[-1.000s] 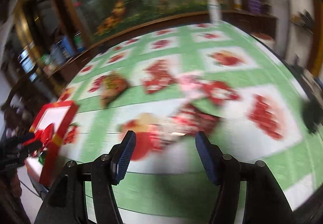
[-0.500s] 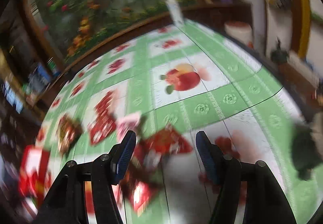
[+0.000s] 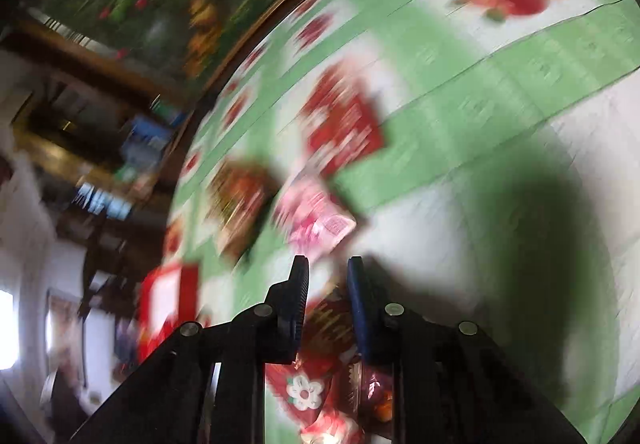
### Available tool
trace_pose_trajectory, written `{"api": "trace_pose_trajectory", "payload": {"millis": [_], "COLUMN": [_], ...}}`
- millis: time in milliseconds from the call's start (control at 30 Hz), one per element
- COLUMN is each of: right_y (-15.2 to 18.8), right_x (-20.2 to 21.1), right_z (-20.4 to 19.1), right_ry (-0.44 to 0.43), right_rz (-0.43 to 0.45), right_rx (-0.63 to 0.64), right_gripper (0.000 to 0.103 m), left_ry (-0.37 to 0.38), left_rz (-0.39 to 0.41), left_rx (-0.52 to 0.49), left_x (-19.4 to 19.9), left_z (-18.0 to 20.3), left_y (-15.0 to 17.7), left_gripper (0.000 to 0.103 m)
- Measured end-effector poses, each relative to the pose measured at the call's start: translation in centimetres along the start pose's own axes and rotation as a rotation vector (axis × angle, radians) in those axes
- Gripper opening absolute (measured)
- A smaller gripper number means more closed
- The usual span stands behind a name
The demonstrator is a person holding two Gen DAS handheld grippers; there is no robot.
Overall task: Organize snacks
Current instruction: 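Return to the table and grasp brown chocolate packet with right tool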
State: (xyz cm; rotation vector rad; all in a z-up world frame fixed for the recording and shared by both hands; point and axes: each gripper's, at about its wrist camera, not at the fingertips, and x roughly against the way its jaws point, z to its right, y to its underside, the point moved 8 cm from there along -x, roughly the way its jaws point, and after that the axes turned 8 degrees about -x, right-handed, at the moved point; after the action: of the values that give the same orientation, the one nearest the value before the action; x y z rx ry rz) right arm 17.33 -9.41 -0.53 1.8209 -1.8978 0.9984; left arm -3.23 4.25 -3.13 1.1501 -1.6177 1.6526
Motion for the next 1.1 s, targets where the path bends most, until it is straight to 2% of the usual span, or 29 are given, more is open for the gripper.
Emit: {"api": "trace_pose_trajectory", "payload": {"millis": [67,167,233,300,400,433,467,533,667,700,800,867,900,967,1033,1100], "right_y": [-1.1,-1.7,-0.4,1.7,6.4,7.4,8.5,9.9,12.3,12.3,10.4,7.6,6.4,5.6,5.4,5.1], "right_x": [3.3,6.4,7.1,6.9,6.5,6.6,6.5,6.3,5.9,5.5,4.4,4.2,4.3,4.9,5.8,6.7], "right_z": [0.8,2.7,2.5,1.7,0.6,0.4,0.3,0.5,0.5,0.7,1.1,1.7,2.0,2.1,2.2,2.3], "right_ry": [0.05,0.101,0.113,0.145,0.168,0.182,0.202,0.221,0.251,0.265,0.351,0.415,0.399,0.315,0.293,0.316], "right_rz": [0.117,0.156,0.12,0.068,-0.007,-0.011,-0.017,-0.039,-0.089,-0.096,-0.016,0.067,0.091,0.076,0.092,0.121], "right_rx": [0.041,0.055,0.118,0.223,0.401,0.453,0.505,0.561,0.647,0.66,0.678,0.604,0.539,0.477,0.485,0.532], "right_gripper": [0.026,0.03,0.032,0.04,0.041,0.044,0.051,0.059,0.059,0.059,0.059,0.056,0.057,0.06,0.059,0.059], "left_ry": [0.011,0.048,0.073,0.089,0.094,0.091,0.088,0.073,0.078,0.087,0.103,0.123,0.131,0.15,0.196,0.277], "left_rz": [0.002,0.005,0.011,0.02,0.024,0.024,0.022,0.015,0.016,0.012,-0.011,-0.029,-0.032,-0.032,-0.038,-0.065], "left_rx": [-0.008,-0.032,-0.066,-0.098,-0.133,-0.138,-0.141,-0.137,-0.102,-0.101,-0.112,-0.12,-0.12,-0.12,-0.117,-0.113], "left_x": [0.0,0.0,0.1,0.3,0.5,0.5,0.5,0.3,0.4,0.3,-0.2,-0.4,-0.3,-0.1,0.0,-0.2], "left_z": [0.3,1.5,2.9,4.0,4.9,5.0,4.9,4.6,4.1,4.2,5.0,5.7,5.9,6.4,7.3,8.8], "left_y": [0.1,0.0,-0.2,-0.4,-0.6,-0.7,-0.8,-1.1,-1.3,-1.1,-0.6,-0.2,-0.1,-0.1,-0.1,0.0], "left_gripper": [0.075,0.075,0.075,0.075,0.075,0.075,0.075,0.075,0.075,0.075,0.075,0.075,0.075,0.075,0.075,0.075]}}
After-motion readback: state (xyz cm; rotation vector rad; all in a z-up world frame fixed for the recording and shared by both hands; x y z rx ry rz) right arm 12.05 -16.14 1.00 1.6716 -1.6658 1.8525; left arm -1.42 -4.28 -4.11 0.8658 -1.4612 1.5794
